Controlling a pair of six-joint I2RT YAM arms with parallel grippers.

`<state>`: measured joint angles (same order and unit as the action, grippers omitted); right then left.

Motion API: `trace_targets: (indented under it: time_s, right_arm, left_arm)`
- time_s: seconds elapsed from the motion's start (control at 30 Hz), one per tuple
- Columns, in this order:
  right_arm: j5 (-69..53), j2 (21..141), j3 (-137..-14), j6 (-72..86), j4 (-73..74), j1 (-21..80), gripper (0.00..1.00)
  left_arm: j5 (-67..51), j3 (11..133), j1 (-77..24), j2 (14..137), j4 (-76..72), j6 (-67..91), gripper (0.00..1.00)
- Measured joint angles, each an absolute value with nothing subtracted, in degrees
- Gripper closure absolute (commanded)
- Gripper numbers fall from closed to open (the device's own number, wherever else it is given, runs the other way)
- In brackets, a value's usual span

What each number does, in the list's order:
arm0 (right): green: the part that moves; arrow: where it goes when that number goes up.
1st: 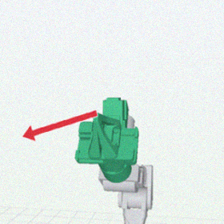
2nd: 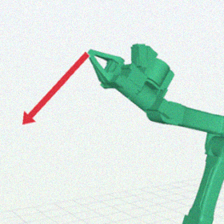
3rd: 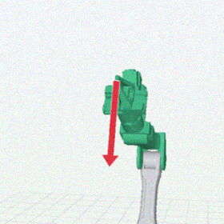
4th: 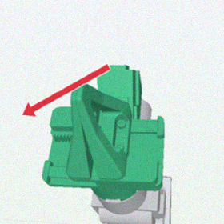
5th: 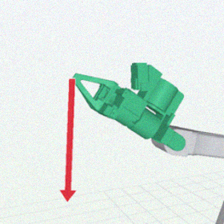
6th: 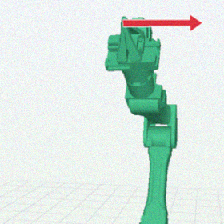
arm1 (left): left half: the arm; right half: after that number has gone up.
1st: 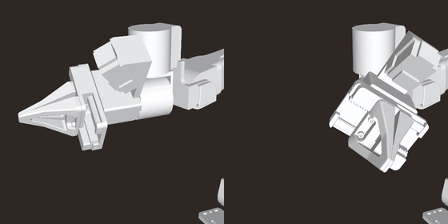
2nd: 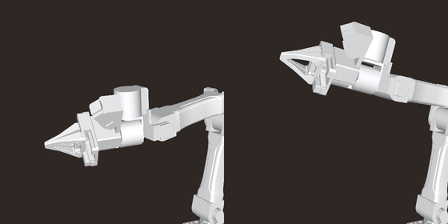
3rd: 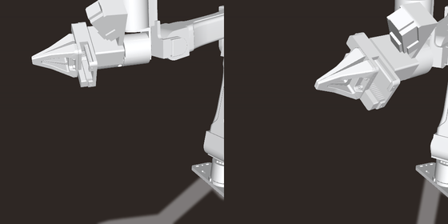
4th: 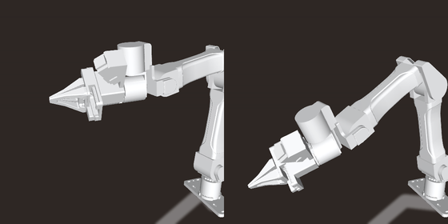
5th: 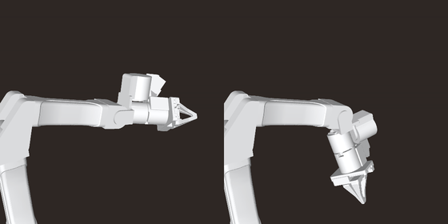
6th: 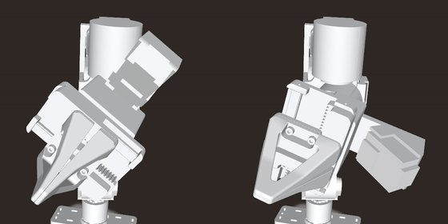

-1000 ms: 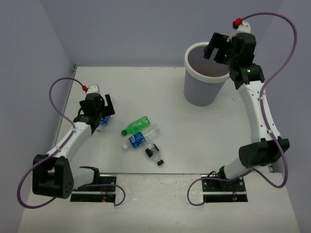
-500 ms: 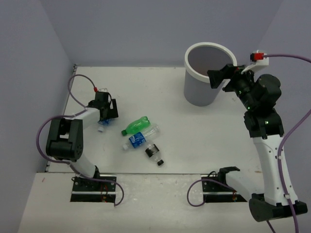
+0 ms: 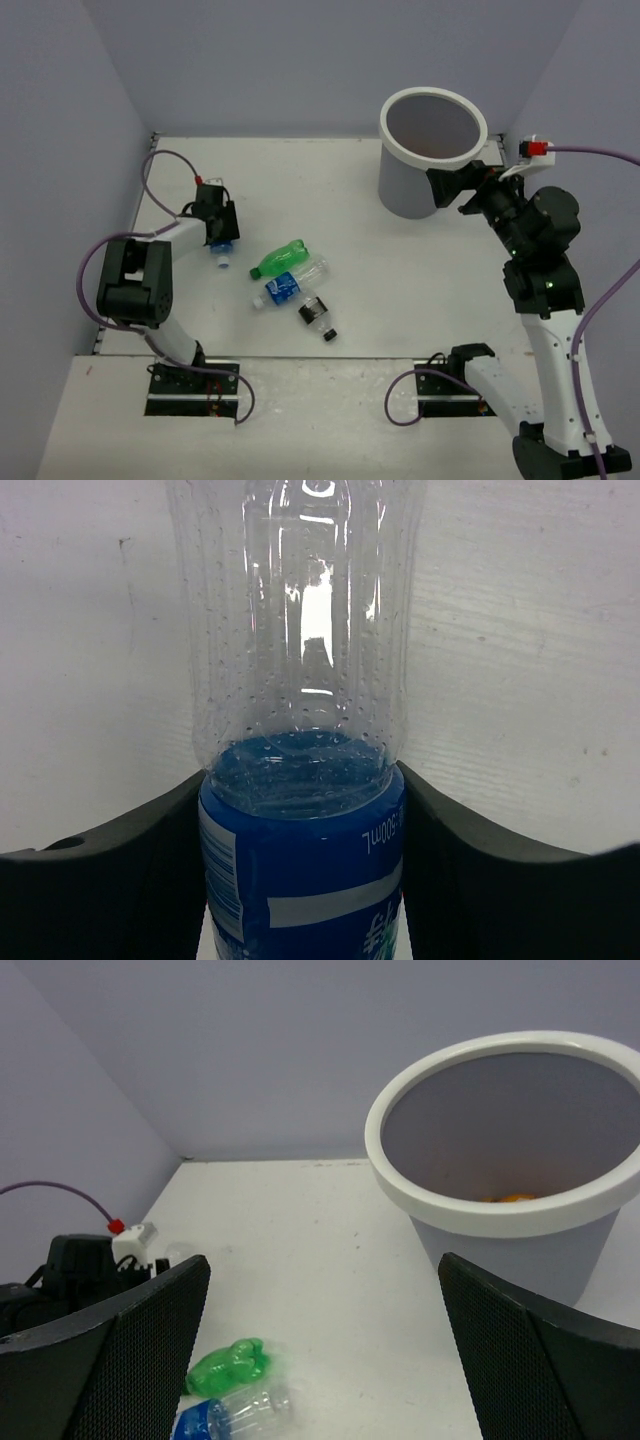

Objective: Put the plastic bottles in the bin

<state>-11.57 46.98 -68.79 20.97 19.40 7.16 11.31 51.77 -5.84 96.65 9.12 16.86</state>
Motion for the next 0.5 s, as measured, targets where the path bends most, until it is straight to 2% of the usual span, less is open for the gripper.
trace_targets:
  time_s: [0.13,0.3,0.5]
  right_arm:
    - [-14.0,45.9,-64.9,22.4,19.7,7.2,0.01]
    - [-21.1,45.3,-62.5,23.8,18.6,7.2,0.01]
    - [-31.0,48.2,-61.0,24.5,13.4,12.1,0.01]
  left_arm:
    - [8.4,51.7,-5.8,91.4,9.7,16.8,0.67]
    - [0.8,51.9,-6.8,76.7,7.8,16.8,0.68]
    - [-12.8,50.9,-18.4,60.5,-2.4,15.6,0.68]
